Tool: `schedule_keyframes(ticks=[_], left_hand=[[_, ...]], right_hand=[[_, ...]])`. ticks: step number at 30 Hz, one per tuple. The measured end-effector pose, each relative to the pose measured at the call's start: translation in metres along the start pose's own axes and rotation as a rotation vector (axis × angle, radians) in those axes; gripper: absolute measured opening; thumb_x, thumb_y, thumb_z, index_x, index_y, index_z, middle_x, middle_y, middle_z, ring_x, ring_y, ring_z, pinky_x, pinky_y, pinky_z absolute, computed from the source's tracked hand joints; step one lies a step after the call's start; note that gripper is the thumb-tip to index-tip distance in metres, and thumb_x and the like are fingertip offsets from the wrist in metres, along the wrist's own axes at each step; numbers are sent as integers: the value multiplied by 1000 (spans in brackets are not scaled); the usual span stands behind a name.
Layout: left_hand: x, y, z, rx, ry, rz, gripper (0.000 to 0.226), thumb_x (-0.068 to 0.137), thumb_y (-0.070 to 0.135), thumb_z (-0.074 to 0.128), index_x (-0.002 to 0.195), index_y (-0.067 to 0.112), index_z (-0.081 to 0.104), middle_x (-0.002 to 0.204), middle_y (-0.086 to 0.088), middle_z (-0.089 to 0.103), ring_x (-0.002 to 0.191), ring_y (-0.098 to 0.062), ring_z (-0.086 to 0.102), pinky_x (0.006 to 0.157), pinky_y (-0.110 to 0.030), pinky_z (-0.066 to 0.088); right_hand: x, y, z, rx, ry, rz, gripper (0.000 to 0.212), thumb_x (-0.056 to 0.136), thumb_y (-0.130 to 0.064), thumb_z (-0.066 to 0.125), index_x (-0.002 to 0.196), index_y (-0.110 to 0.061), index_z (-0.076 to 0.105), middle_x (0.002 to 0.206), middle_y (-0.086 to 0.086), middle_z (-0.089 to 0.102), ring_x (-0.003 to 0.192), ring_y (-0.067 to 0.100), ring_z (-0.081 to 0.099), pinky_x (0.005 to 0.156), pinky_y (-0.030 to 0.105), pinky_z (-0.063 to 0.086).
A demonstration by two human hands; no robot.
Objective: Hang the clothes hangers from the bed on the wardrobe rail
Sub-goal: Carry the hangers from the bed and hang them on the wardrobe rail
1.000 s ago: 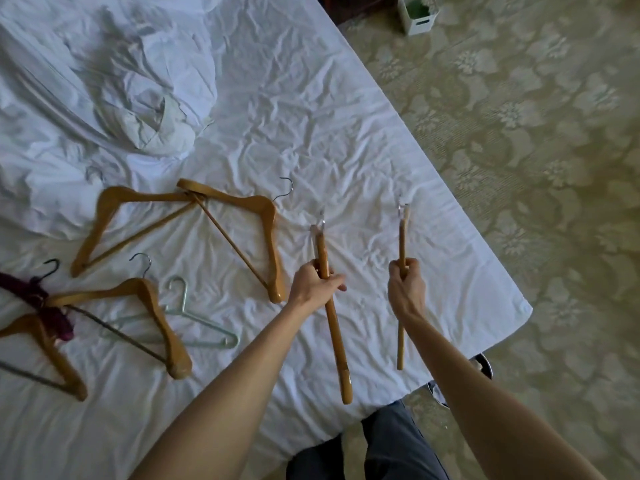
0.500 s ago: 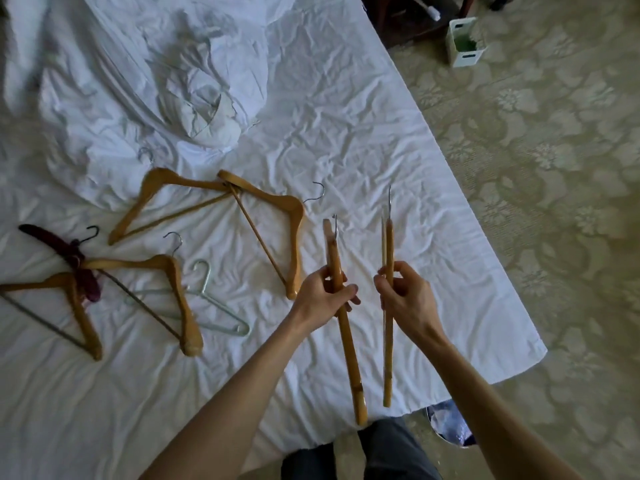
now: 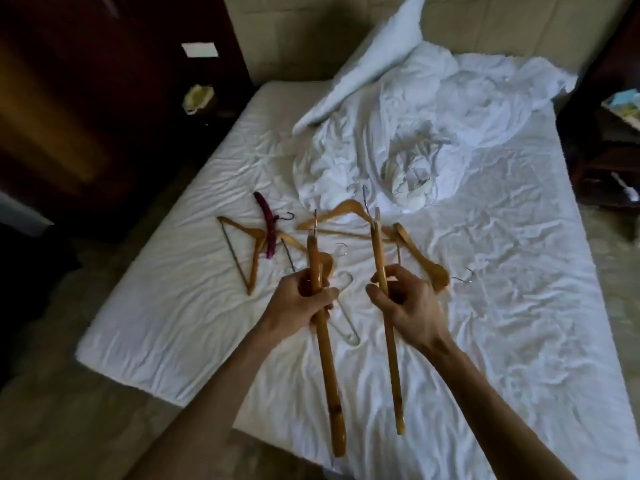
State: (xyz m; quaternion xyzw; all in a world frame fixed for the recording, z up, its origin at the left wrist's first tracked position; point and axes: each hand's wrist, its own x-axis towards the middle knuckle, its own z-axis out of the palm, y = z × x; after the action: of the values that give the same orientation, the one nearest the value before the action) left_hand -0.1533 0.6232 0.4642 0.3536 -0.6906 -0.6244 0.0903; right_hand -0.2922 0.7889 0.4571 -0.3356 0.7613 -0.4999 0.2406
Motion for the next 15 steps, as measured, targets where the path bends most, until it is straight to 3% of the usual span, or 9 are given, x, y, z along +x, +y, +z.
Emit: schedule_keyframes(ticks=[3, 6, 8, 12, 15], left_hand=[[-43, 1, -82, -29, 131, 35, 14, 90, 11, 73, 94, 1, 62, 65, -10, 69, 59, -23, 67, 55, -30, 51], [-93, -5, -169, -71, 258, 55, 15, 90, 12, 72, 95, 0, 64, 70, -12, 70, 63, -24, 68, 67, -43, 56], [-129, -10, -224, -96, 331, 68, 14, 91, 13, 72, 97, 2, 65, 74, -12, 71, 66, -25, 69, 73, -46, 58], [-209, -22, -320, -110, 518, 56, 14, 92, 19, 72, 100, 8, 67, 75, -6, 71, 67, -17, 71, 68, -31, 60], [-267, -36, -383, -98, 679, 29, 9, 92, 20, 72, 98, 16, 67, 77, -4, 71, 64, -11, 72, 61, -19, 57]], right_hand=[[8, -57, 68, -20, -102, -84, 8, 91, -32, 69, 88, -27, 63, 61, 2, 65, 50, 11, 54, 55, 33, 47], [7, -119, 146, -25, -185, -163, 11, 88, -35, 69, 87, -25, 65, 60, 5, 61, 50, 11, 51, 54, 38, 45], [3, -159, 199, -25, -239, -239, 11, 88, -34, 69, 86, -23, 67, 60, 4, 62, 50, 9, 52, 52, 33, 44], [-19, -235, 304, -20, -391, -334, 11, 91, -33, 68, 87, -22, 68, 65, 3, 64, 55, 14, 57, 57, 31, 49], [-40, -283, 382, -14, -507, -410, 13, 92, -36, 66, 86, -24, 67, 65, -1, 61, 56, 5, 55, 55, 17, 47]])
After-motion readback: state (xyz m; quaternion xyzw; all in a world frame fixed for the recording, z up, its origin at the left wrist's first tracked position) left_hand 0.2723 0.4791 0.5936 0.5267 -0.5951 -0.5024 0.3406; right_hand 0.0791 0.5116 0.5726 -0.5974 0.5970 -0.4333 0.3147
